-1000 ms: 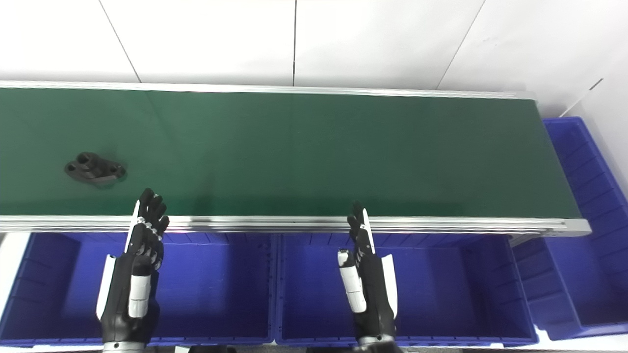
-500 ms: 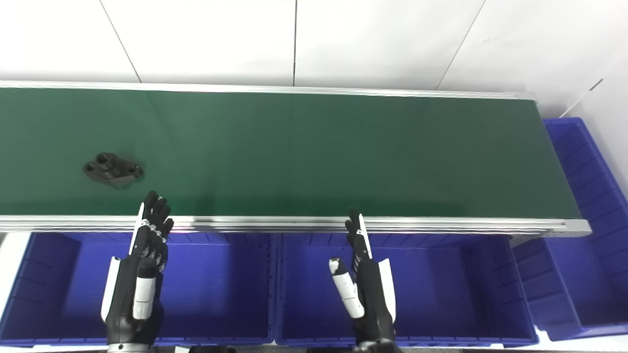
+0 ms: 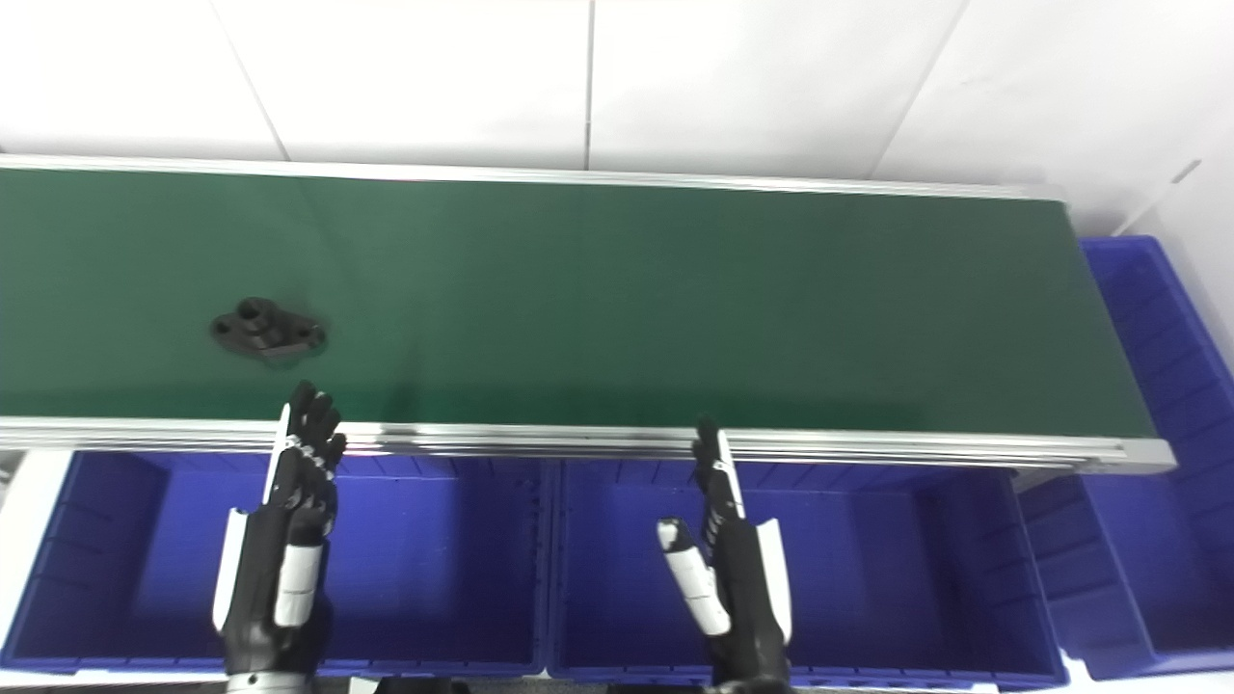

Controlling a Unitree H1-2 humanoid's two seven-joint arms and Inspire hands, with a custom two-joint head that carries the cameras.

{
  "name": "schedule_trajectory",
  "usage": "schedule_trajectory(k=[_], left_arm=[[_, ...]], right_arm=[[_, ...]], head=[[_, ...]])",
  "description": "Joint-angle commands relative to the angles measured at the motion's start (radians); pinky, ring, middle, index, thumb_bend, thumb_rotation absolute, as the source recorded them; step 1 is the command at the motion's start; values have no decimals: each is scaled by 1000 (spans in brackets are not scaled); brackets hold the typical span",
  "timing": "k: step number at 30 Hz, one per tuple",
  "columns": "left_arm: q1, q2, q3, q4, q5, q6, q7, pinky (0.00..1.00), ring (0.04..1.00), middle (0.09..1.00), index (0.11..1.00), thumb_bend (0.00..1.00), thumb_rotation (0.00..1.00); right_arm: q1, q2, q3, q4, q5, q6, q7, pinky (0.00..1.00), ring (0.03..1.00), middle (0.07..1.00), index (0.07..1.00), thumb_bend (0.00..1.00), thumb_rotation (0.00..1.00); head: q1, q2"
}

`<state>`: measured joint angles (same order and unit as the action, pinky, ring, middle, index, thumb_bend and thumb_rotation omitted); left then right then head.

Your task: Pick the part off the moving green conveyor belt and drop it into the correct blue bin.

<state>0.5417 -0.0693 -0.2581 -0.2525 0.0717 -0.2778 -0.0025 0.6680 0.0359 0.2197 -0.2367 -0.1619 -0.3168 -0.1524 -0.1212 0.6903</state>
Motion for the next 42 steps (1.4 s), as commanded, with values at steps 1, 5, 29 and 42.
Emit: schedule_trajectory(k=[1,5,29,42], left_arm=[[-6,-17,-6,-4,11,-55,9,1000,1000,1000,1000,652,856],[-11,-31,-10,22,22,-76,13,986,993,1000,999,675,804],[-23,-103,-45,125,63,-150,76,853,929,942,931,677,659],[-20,-87,-40,70,53,-87,68,862,917,942,964,681,756]], right_arm=[[1,-3,-9,1,6,-70,7,980,999,1000,1000,743,955],[-2,-20,-21,20,23,-92,18,999,1000,1000,1000,727,956],[-93,-77,-141,-7,-157,-144,-59,598,705,829,958,687,774],[-380,-109,-167,-253,-461,198,141,526,694,790,844,903,552]], head=[[29,-17],[63,-50],[189,-101],[129,-79]])
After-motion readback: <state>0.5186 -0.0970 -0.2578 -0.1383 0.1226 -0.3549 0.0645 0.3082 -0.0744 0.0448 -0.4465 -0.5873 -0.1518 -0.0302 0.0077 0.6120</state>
